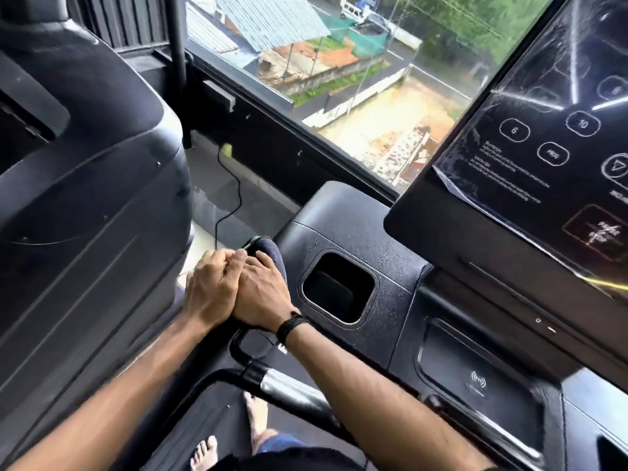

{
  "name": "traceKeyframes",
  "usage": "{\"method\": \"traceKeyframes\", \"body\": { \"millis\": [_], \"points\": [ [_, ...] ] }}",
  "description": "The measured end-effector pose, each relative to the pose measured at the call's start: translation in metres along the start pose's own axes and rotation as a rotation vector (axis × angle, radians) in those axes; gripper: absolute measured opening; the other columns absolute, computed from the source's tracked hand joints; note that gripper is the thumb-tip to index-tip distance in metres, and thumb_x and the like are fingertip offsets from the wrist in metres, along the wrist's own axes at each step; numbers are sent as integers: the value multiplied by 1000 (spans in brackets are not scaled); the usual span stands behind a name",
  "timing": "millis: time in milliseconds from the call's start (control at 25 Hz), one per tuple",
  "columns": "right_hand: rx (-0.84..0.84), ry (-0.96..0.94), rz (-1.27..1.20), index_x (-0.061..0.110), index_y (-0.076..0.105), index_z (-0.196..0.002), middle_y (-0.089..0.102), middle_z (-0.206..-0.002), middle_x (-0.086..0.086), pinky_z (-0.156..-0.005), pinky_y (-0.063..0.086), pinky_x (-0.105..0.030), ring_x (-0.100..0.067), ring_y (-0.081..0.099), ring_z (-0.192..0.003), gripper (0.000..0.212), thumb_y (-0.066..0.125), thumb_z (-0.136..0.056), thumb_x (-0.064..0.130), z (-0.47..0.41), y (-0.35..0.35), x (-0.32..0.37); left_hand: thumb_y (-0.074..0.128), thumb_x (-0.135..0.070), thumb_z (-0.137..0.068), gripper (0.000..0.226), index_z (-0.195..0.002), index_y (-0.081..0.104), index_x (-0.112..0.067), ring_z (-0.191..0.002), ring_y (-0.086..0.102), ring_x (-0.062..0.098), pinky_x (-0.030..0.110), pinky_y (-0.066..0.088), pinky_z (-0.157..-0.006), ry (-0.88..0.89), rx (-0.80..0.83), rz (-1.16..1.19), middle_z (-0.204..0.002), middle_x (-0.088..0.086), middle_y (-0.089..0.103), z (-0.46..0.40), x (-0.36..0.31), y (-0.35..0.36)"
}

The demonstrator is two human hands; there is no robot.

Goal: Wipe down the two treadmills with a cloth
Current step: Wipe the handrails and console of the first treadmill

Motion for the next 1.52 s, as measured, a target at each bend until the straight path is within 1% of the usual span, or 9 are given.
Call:
{"method": "traceKeyframes", "body": {
  "millis": [360,560,680,880,1040,1200,1280,1400,1520],
  "points": [
    [-32,99,4,24,53,-140,53,-146,2,-122,15,-40,-17,38,-139,51,59,-91,40,14,-6,6,29,-63,-90,64,-115,63,-14,-107,59,27,43,42,-96,128,31,81,-118,7,62,9,-6,0],
    [-109,167,15,22,62,-125,57,-135,6,-123,8,-45,-22,36,-141,50,62,-79,42,27,-3,5,26,-68,-89,76,-130,54,-11,-115,57,31,50,40,-104,79,-30,205,-131,9,54,1,18,-11],
    [-120,281,17,21,62,-125,50,-145,4,-123,6,-48,-22,28,-147,49,64,-82,45,23,-15,-19,24,-72,-87,82,-133,52,-11,-115,56,33,54,38,-105,28,-21,202,-134,13,51,-7,28,-12],
    [45,467,85,27,52,-138,32,-159,2,-122,-7,-52,-23,10,-152,61,59,-83,54,-30,-30,-100,20,-78,-85,88,-135,49,-11,-120,53,29,52,37,-107,30,24,213,-137,10,50,-7,28,-5],
    [239,451,239,23,63,-125,53,-141,-2,-119,3,-54,-26,29,-142,57,56,-79,55,-76,-22,-127,19,-82,-84,89,-134,49,-14,-120,53,25,54,37,-108,-21,-34,210,-137,3,49,-10,34,-14],
    [399,220,265,22,66,-90,72,-107,-8,-102,30,-42,-27,59,-112,41,52,-80,59,-71,-3,-72,19,-79,-86,84,-134,49,-16,-119,55,29,58,36,-107,-87,-81,188,-135,3,49,-12,49,-20],
    [318,58,135,24,69,-94,73,-105,0,-104,31,-40,-22,59,-112,48,48,-75,63,-41,-1,-34,19,-79,-85,85,-133,51,-17,-119,54,30,57,35,-108,-135,-91,185,-132,2,50,-11,57,-16],
    [132,-103,-38,29,68,-113,65,-124,13,-116,20,-37,-11,46,-129,45,58,-77,54,6,-13,-19,20,-80,-83,85,-130,52,-16,-121,54,27,50,37,-108,-145,-70,225,-129,1,51,-12,55,-2],
    [-23,40,80,31,66,-113,60,-122,15,-114,23,-41,-14,44,-129,49,46,-75,53,-10,-37,-75,21,-75,-86,78,-131,52,-19,-114,52,14,48,38,-106,-101,-17,223,-129,-2,51,-15,38,11]
  ]
}}
Point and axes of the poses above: each hand's wrist, its own z-axis away from the middle knuckle, its own y-axis out of the palm, x = y × z, the point moved 7 cm from there along -z, towards the middle knuckle
